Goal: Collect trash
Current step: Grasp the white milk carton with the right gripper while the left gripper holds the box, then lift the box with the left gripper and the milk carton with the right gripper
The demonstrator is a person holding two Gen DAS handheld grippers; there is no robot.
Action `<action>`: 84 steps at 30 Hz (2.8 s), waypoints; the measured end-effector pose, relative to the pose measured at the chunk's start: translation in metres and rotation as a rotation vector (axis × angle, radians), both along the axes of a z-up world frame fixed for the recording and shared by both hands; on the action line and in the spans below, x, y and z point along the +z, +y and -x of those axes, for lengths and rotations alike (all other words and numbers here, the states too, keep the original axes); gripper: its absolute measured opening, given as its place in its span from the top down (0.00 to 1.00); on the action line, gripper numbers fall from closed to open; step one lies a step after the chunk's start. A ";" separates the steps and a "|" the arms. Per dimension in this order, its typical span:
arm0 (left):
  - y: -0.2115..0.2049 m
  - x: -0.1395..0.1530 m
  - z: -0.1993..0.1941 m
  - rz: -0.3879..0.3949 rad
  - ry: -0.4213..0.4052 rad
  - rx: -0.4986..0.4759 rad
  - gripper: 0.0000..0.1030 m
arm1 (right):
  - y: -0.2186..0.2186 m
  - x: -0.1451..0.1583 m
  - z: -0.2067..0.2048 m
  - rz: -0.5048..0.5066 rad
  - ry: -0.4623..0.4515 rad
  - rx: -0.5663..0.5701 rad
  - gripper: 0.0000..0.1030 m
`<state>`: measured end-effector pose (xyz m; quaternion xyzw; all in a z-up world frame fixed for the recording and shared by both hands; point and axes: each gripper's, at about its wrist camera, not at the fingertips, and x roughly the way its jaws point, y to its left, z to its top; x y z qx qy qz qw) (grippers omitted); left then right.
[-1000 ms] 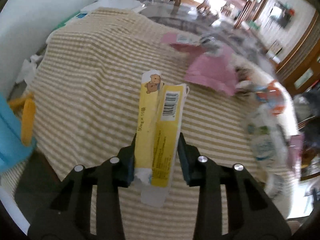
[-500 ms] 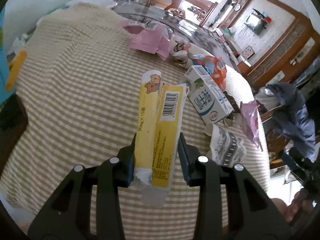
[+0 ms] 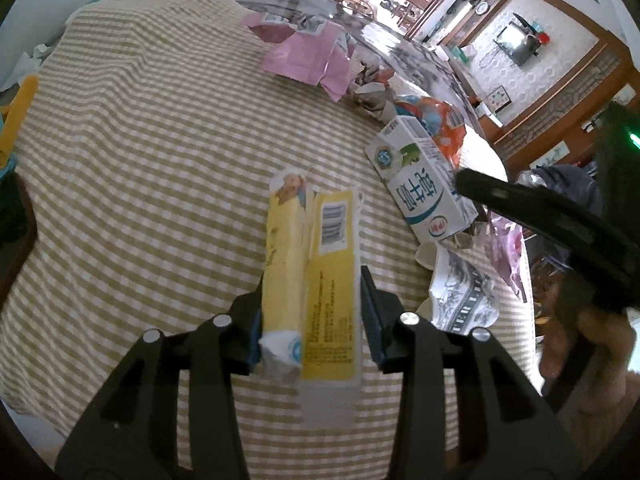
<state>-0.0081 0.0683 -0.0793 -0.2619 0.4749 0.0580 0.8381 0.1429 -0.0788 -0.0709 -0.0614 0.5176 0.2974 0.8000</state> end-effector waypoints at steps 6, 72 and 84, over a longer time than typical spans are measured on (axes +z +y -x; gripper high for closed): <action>0.000 0.000 0.000 0.005 -0.001 -0.010 0.63 | 0.026 -0.027 -0.008 0.083 0.026 0.050 0.28; -0.023 0.031 -0.006 -0.178 -0.176 -0.004 0.58 | -0.101 0.024 0.074 -0.245 -0.060 -0.159 0.64; -0.027 0.037 -0.004 -0.190 -0.208 -0.020 0.58 | -0.137 0.032 0.079 -0.308 -0.077 -0.262 0.64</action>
